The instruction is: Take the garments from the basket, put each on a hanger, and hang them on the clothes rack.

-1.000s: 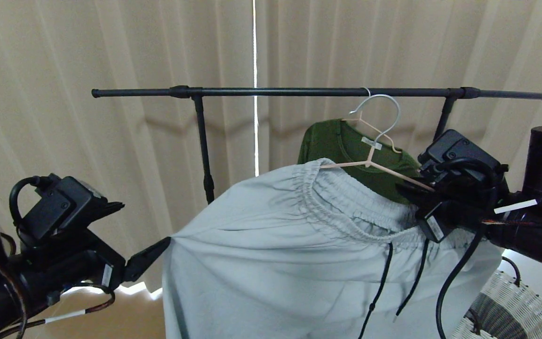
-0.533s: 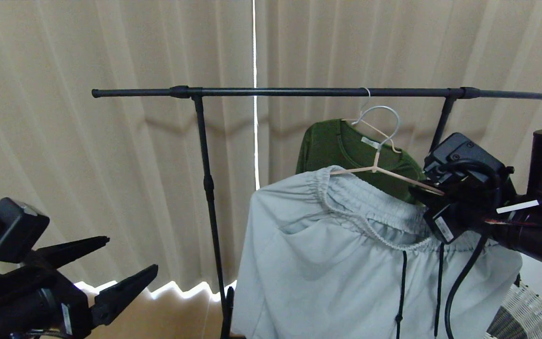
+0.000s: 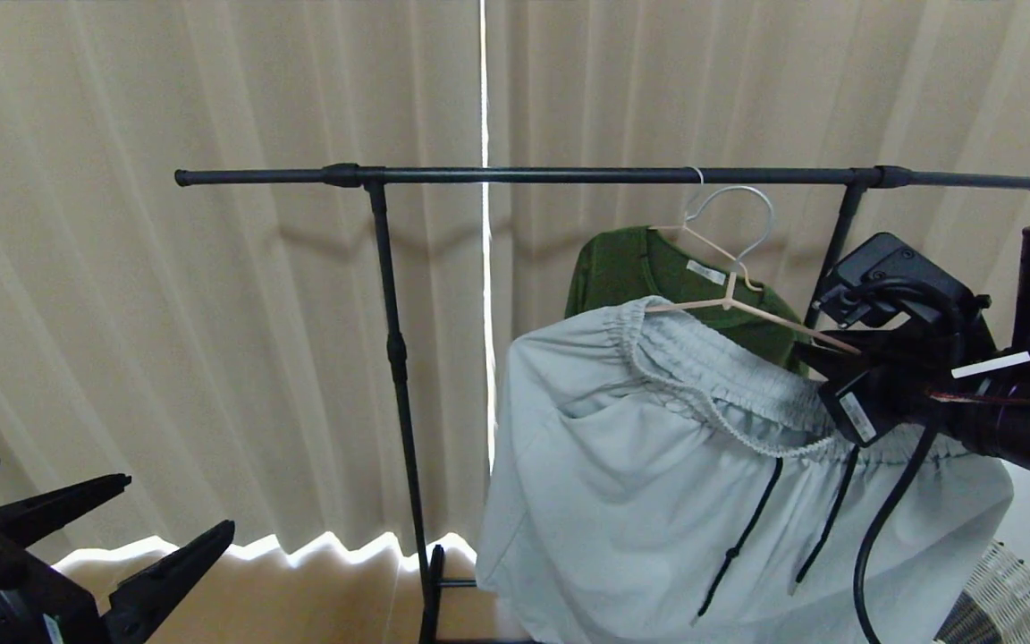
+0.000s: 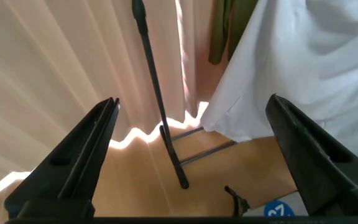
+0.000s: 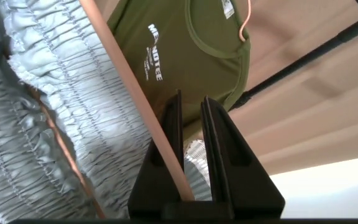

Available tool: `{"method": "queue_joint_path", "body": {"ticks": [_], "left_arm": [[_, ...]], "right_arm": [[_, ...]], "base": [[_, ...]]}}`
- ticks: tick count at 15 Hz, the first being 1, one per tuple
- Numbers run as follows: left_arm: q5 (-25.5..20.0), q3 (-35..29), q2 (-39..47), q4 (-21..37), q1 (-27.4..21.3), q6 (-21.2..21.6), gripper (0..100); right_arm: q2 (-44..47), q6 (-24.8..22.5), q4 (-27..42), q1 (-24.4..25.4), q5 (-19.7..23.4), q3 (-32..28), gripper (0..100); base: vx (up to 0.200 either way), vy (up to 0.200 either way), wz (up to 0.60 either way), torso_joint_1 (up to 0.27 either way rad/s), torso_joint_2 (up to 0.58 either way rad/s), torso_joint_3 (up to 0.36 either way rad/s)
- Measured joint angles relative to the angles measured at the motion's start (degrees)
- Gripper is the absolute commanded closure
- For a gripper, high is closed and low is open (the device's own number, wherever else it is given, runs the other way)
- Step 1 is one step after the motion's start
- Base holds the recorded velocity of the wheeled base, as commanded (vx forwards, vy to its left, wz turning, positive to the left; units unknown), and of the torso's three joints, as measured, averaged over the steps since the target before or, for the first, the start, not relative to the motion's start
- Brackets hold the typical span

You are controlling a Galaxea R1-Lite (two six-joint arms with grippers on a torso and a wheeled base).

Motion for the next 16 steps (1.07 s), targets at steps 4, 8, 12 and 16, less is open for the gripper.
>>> {"method": "queue_joint_path", "body": {"ticks": [4, 8, 12, 16], "left_arm": [[-0.09, -1.29, -0.22, -0.09, 0.10, -0.44, 0], [-0.12, -1.44, -0.22, -0.02, -0.12, -0.17, 0], [-0.11, -1.24, -0.32, -0.04, -0.12, 0.02, 0], [-0.09, -0.96, -0.73, -0.04, -0.12, 0.02, 0]], "right_arm": [[-0.11, 1.40, -0.29, -0.02, 0.02, -0.41, 100], [0.02, 1.45, -0.11, 0.02, 0.05, -0.91, 100], [0.44, 1.45, -0.07, 0.02, 0.05, -1.46, 100], [1.67, 1.51, -0.20, 0.06, 0.11, -2.65, 100]], "base": [[0.200, 0.000, 0.00, 0.000, 0.00, 0.010], [0.200, 0.000, 0.00, 0.005, 0.00, 0.005], [0.150, 0.000, 0.00, 0.002, 0.00, 0.001], [0.000, 0.000, 0.00, 0.000, 0.00, 0.000]]}}
